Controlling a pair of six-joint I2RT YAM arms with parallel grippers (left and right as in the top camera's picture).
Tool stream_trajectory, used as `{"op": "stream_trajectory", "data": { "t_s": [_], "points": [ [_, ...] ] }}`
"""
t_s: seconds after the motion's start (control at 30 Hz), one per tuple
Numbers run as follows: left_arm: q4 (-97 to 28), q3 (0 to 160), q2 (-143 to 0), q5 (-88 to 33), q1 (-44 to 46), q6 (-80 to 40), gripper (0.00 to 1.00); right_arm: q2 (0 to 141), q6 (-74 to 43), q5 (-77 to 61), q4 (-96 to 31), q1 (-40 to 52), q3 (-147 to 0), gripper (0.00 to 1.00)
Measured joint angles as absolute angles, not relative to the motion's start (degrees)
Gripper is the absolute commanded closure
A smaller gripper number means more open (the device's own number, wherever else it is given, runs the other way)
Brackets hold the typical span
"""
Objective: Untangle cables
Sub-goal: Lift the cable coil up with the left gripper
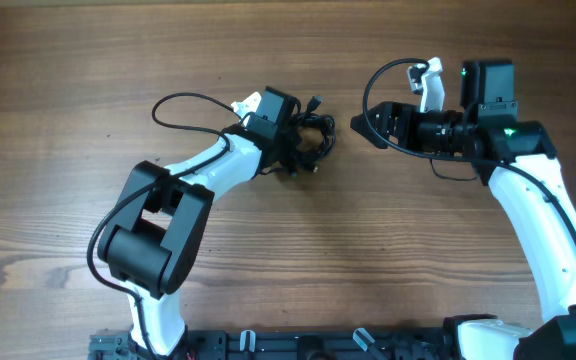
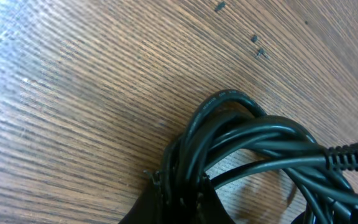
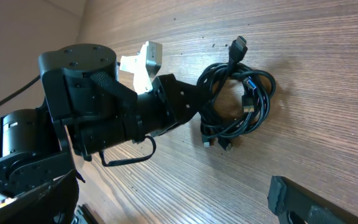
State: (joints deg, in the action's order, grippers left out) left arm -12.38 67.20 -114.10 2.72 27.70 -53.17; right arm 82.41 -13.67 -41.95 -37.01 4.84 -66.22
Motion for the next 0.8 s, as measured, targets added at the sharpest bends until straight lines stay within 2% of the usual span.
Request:
{"op": "stream_trajectory", "data": {
  "t_s": [0.13, 0.3, 0.47, 0.63, 0.8],
  "points": [
    [-13.2, 66.7, -111.1, -3.0, 26.0, -44.4, 0.96, 82.4, -13.6, -42.0, -36.0, 4.8, -66.2, 0.0],
    [-12.6, 66.5, -95.0, -18.2, 22.5, -32.0, 0.96, 82.4, -13.0, -47.1, -28.8, 4.8, -66.2, 0.01],
    [-12.7, 66.5, -90.5, -31.8, 17.3, -29.2, 0.96, 80.6, -12.8, -51.8, -24.4, 3.0, -66.2, 0.02],
    [-12.6, 66.5, -90.8, -43.7, 11.7, -28.6, 0.96, 78.7, -12.8, -61.5, -20.9, -4.9, -66.2, 0.02],
    [-4.6, 66.5, -90.8, -54.6, 9.7, -33.8, 0.96, 78.7, -12.1, -67.0, -20.5, -7.1, -66.2, 0.02]
  ]
}}
